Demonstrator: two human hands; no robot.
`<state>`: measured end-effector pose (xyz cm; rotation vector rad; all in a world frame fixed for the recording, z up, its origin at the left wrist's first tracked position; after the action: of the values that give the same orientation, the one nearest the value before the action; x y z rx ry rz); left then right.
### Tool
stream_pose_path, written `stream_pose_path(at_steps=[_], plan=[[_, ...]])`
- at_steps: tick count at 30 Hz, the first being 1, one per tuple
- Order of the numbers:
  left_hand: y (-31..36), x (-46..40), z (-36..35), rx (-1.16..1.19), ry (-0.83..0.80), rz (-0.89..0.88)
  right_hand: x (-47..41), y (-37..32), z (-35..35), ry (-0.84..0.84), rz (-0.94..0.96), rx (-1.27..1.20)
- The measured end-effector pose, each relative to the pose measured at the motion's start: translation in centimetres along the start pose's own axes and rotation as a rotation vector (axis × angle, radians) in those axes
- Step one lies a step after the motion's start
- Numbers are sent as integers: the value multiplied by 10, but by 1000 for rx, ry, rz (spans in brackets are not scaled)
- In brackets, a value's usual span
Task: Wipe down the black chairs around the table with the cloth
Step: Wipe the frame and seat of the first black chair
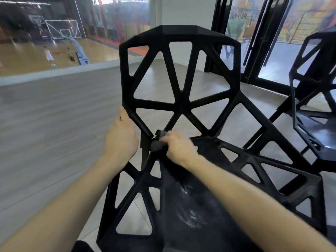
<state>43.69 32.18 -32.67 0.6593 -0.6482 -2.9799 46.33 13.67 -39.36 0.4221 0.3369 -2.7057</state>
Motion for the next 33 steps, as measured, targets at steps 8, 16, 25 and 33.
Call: stream_pose_path(at_steps=[8, 16, 25, 33], plan=[[-5, -7, -5, 108, -28, 39, 11, 114, 6, 83, -112, 335], [-5, -4, -4, 200, -62, 75, -68, 4, 128, 504, -100, -216], [-27, 27, -7, 126, -12, 85, -74, -50, 35, 215, 143, -288], [-29, 30, -7, 149, -15, 81, -88, -57, 54, 223, -6, -487]])
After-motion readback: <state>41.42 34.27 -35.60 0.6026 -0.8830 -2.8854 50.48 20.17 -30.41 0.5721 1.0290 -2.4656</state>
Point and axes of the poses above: each hand's wrist, its own x-axis away from the middle knuckle, its own z-axis out of the back of the hand, y = z × x, the point moved 6 cm from there along -x, towards the middle knuckle, and after that the axes turned 3 degrees about -z, right-handed, at the moved point
